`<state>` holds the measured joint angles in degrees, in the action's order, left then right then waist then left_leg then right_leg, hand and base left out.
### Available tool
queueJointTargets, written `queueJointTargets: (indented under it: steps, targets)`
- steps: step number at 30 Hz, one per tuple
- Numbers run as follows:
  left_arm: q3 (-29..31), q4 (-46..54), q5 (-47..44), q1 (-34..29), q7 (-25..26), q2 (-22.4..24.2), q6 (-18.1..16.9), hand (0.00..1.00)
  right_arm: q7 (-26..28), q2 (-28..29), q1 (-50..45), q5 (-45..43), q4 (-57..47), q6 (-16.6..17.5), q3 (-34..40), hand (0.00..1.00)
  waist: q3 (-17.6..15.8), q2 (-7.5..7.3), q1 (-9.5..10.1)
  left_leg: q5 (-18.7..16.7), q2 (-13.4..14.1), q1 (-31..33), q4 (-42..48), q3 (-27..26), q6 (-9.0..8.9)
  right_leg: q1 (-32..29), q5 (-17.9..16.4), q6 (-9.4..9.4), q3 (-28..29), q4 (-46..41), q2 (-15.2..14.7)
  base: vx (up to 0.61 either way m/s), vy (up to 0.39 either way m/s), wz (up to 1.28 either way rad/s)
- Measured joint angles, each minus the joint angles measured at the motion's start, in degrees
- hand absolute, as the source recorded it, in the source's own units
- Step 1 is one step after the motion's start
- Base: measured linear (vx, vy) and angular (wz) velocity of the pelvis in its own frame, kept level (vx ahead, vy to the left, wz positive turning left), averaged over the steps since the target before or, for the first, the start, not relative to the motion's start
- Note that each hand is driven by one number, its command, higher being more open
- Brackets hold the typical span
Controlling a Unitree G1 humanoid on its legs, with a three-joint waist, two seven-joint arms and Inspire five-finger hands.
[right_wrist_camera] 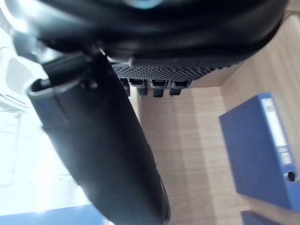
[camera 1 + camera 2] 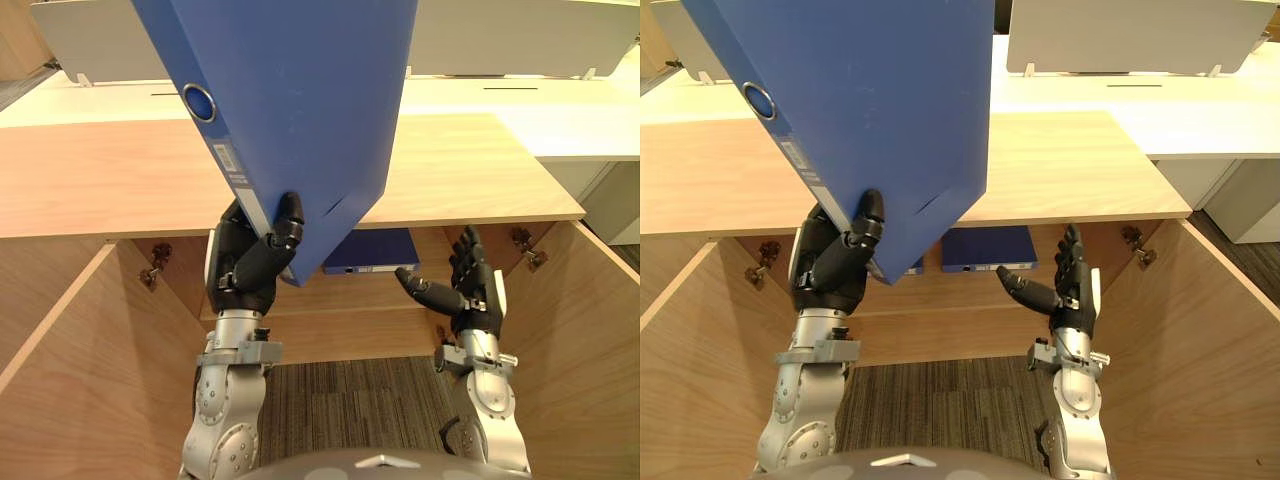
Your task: Walk over to the cabinet, pick up the folder, carry it to the office cabinet, place the folder inside the office cabinet, then close the office cabinet door
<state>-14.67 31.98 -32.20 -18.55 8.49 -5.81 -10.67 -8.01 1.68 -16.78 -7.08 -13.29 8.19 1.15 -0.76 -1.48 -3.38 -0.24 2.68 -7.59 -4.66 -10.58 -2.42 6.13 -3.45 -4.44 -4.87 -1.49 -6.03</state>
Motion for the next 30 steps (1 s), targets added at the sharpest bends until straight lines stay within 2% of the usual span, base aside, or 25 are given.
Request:
queueJointTargets:
  steps: [9,21,30]
  targets:
    - [1.0,-4.7,-4.0,-0.7,-5.9,-0.1,1.2,0.0,2.9,-0.7,2.2,-5.5,-5.7,1.7,0.3,1.0,-0.2,0.34,-0.19,0.0,0.0,0.0,0.2,0.0,0.0,0.0,0.0,-0.12,0.1,-0.1,0.0,0.0,0.0,0.0]
    - [7.2,-10.0,-6.6,-0.2,-16.0,-0.7,1.5,0.0,9.2,-8.2,12.1,-12.1,-5.9,2.1,4.5,1.0,-0.9,1.14,-0.09,0.0,0.0,0.1,0.5,0.0,0.04,0.0,0.0,-0.23,0.1,-0.4,0.0,0.0,0.0,0.0]
    - [7.1,-15.1,-8.8,4.5,-24.6,-3.3,2.6,0.0,16.6,-13.2,17.6,-13.2,-3.1,2.1,4.2,1.0,-1.3,1.15,0.02,0.0,0.0,0.2,0.7,0.2,0.05,0.0,0.0,-0.23,-0.1,-0.4,0.0,0.0,0.0,0.0]
